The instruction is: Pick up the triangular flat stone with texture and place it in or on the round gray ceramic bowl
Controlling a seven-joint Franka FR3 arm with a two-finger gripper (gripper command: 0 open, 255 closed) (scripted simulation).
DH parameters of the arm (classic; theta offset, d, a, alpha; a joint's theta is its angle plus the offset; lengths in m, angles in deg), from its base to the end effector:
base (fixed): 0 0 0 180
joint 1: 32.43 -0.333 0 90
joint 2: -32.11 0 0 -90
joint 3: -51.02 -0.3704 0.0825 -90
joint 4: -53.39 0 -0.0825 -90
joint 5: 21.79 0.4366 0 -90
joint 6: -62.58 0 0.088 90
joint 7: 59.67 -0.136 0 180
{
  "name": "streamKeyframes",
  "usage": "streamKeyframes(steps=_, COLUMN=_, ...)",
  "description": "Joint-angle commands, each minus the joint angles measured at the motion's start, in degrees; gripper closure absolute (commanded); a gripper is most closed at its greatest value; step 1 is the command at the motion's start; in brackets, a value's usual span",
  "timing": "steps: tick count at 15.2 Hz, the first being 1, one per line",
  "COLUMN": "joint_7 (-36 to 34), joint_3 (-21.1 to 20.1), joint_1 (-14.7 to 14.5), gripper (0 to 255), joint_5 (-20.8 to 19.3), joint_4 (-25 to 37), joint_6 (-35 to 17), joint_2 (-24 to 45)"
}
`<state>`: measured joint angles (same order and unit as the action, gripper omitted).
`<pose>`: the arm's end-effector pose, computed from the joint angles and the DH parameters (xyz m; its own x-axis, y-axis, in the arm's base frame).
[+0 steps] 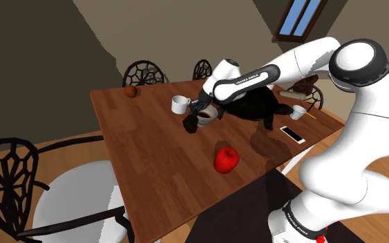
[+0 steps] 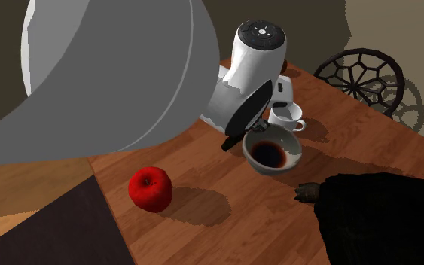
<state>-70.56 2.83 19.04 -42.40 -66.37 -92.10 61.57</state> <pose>0.6665 -0.0491 0.2640 0.9559 -0.0861 0.2809 -0.0322 -0.9811 -0.1908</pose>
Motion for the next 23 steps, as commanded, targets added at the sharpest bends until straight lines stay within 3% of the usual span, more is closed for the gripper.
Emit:
streamKeyframes(steps=1, joint_7=-0.01, joint_3=0.13, joint_1=0.02, gripper=255, joint_5=-0.01, joint_4=-0.23, joint_6=0.07, joint_2=0.13)
streamKeyframes(steps=3, joint_7=0.07, joint_3=0.08, joint_1=0.07, gripper=255, joint_5=0.04, joint_4=-0.05, joint_6=0.24, joint_2=0.16)
streamKeyframes(steps=23, joint_7=5.83, joint_3=-12.58, joint_1=10.58, gripper=255, joint_5=11.16, joint_4=3.01, joint_6=12.16, joint_2=-9.58)
